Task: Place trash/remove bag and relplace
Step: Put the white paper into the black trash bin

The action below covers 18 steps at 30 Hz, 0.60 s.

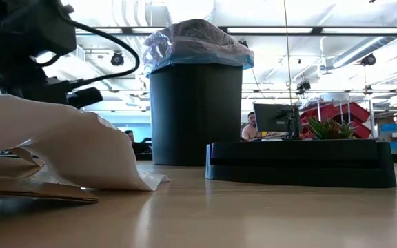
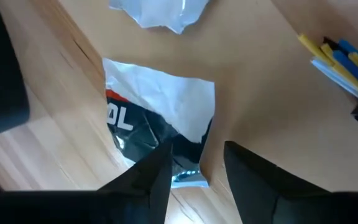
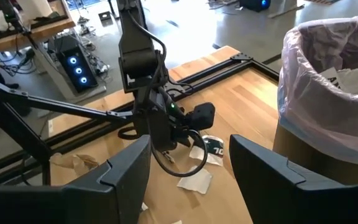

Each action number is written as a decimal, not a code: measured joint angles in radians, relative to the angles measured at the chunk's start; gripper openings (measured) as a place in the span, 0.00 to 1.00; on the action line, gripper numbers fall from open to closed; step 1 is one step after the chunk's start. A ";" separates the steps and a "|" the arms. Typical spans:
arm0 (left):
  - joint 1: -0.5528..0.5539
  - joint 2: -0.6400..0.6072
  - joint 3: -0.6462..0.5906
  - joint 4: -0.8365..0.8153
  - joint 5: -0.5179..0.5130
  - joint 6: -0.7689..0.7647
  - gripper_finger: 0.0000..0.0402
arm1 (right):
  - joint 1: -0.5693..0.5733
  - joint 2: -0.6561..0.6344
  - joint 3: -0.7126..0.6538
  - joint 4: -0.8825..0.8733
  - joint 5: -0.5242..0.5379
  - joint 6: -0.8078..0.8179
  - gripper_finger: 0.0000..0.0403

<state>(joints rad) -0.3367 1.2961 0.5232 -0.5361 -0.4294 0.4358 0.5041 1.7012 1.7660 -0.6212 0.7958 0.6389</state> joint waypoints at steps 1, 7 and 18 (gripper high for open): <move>0.000 0.000 -0.008 0.023 -0.001 0.001 0.31 | 0.000 0.005 0.000 0.002 0.000 0.001 0.51; 0.000 0.007 -0.042 0.077 -0.077 0.008 0.26 | 0.000 0.021 -0.001 0.008 0.001 0.026 0.51; 0.001 0.010 -0.031 0.127 -0.106 -0.034 0.02 | 0.000 0.022 -0.001 0.006 0.000 0.035 0.51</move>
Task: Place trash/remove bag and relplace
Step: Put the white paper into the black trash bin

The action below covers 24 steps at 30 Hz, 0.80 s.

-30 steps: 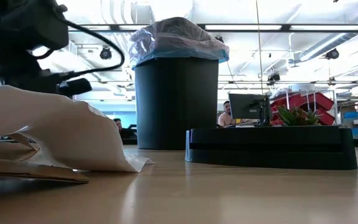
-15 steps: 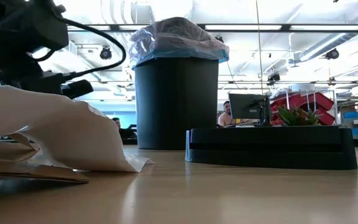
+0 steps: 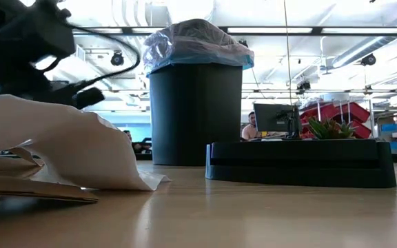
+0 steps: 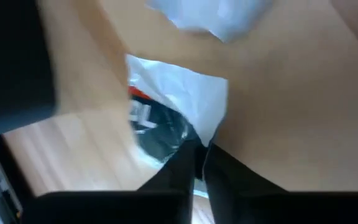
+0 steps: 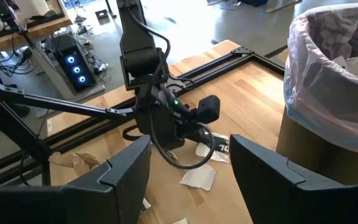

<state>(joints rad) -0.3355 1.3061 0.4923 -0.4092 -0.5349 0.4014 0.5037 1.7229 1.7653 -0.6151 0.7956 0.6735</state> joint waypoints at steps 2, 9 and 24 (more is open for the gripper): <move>0.000 -0.002 0.025 -0.011 -0.022 -0.013 0.02 | 0.000 -0.001 0.000 0.001 0.000 0.000 0.51; -0.001 -0.035 0.212 -0.124 -0.067 -0.105 0.01 | 0.000 -0.019 0.005 -0.026 -0.009 -0.001 0.51; -0.001 -0.216 0.637 -0.127 0.130 -0.283 0.00 | 0.005 -0.019 0.014 -0.250 -0.070 0.145 0.51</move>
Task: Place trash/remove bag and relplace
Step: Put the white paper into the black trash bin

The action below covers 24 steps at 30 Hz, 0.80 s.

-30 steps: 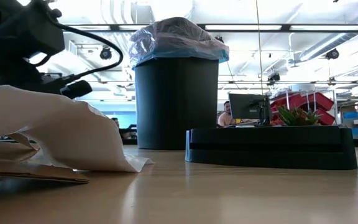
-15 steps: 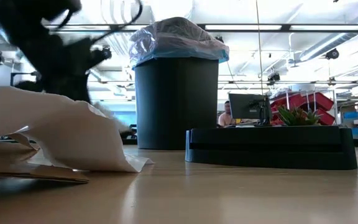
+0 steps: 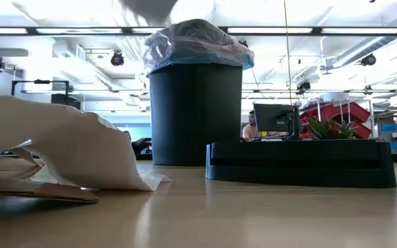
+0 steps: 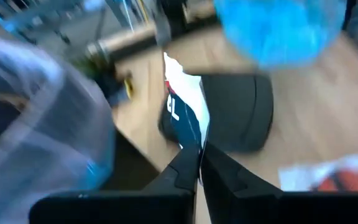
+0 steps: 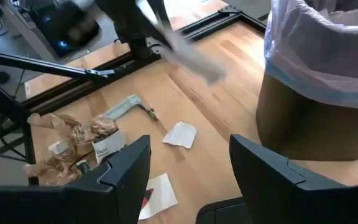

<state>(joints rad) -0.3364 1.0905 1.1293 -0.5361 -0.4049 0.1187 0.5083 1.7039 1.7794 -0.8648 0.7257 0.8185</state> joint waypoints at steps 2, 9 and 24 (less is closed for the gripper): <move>0.010 -0.003 0.032 0.061 -0.031 0.002 0.00 | 0.000 0.000 0.000 0.001 0.006 -0.005 0.51; 0.146 0.030 0.062 0.321 -0.084 0.001 0.00 | -0.005 0.016 -0.023 0.007 0.007 0.008 0.51; 0.433 0.215 0.053 0.389 -0.078 -0.137 0.20 | -0.007 0.033 -0.023 0.070 0.008 0.000 0.51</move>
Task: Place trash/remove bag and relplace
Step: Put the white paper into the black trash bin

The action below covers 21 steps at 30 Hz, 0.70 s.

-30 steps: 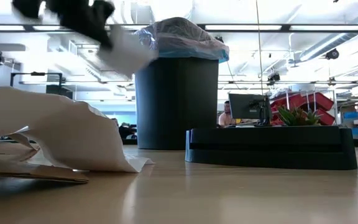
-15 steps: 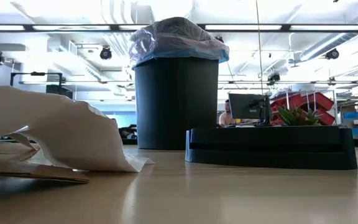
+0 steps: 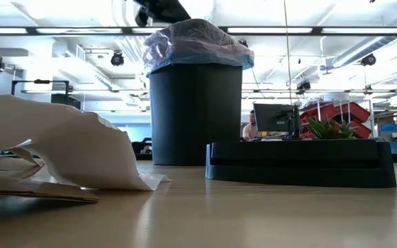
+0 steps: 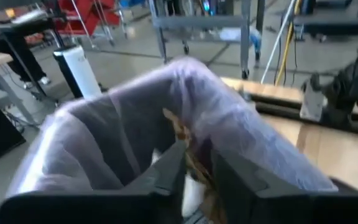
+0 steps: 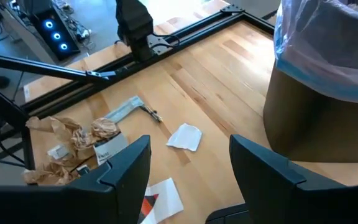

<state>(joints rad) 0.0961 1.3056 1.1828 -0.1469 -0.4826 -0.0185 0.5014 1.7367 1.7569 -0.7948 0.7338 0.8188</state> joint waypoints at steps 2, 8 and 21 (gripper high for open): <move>-0.007 -0.003 0.000 -0.018 0.000 0.000 0.28 | 0.000 0.000 0.000 0.001 0.004 0.000 0.51; -0.058 -0.125 -0.001 -0.051 0.000 -0.003 0.50 | 0.005 0.028 -0.001 -0.006 0.053 -0.006 0.51; -0.468 -0.362 -0.029 -0.345 0.003 -0.311 0.68 | -0.044 0.155 -0.002 0.080 0.032 -0.214 0.51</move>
<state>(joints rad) -0.3718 0.9440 1.1537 -0.4917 -0.4796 -0.3300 0.4572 1.8912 1.7546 -0.7146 0.7657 0.6048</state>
